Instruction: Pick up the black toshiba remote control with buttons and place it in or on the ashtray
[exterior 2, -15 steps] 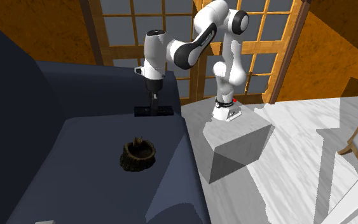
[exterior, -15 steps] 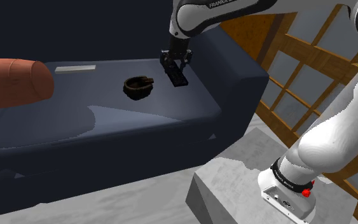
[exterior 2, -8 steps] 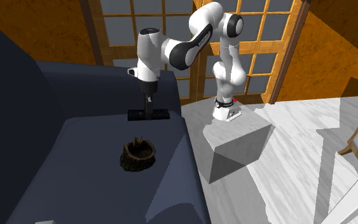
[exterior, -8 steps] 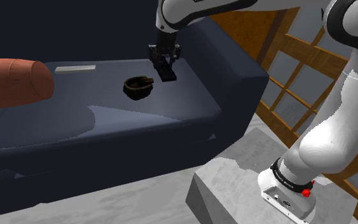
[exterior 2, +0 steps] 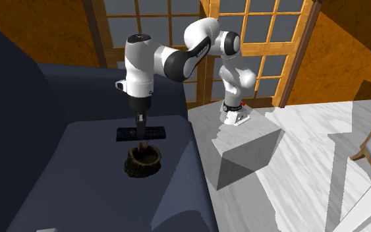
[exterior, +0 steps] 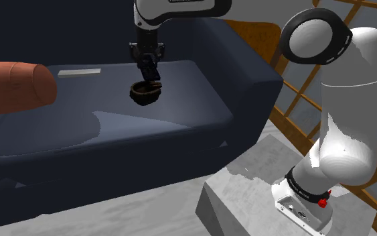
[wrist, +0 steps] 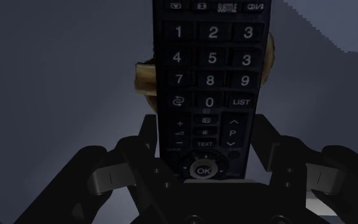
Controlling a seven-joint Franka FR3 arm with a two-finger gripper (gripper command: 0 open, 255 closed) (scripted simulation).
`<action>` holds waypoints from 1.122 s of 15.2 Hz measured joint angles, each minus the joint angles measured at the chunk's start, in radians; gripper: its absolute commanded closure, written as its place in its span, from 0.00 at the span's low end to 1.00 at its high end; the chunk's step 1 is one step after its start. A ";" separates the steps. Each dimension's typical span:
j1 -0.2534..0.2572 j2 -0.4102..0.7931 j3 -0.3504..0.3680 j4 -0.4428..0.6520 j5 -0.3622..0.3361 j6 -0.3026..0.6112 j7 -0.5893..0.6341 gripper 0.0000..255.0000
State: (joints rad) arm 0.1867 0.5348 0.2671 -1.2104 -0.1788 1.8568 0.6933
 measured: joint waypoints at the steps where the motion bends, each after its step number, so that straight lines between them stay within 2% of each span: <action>1: 0.020 0.057 -0.003 0.093 -0.011 -0.036 0.004 1.00; 3: 0.034 0.095 -0.006 0.141 -0.018 -0.048 0.010 1.00; 5: 0.035 0.104 -0.007 0.136 -0.020 -0.033 0.012 1.00; 10: 0.025 0.095 -0.008 0.047 -0.022 0.045 0.019 1.00; 17: 0.021 0.106 -0.011 -0.015 -0.027 0.119 0.027 1.00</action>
State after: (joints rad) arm 0.2078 0.6411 0.2562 -1.2258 -0.2061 1.9755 0.7206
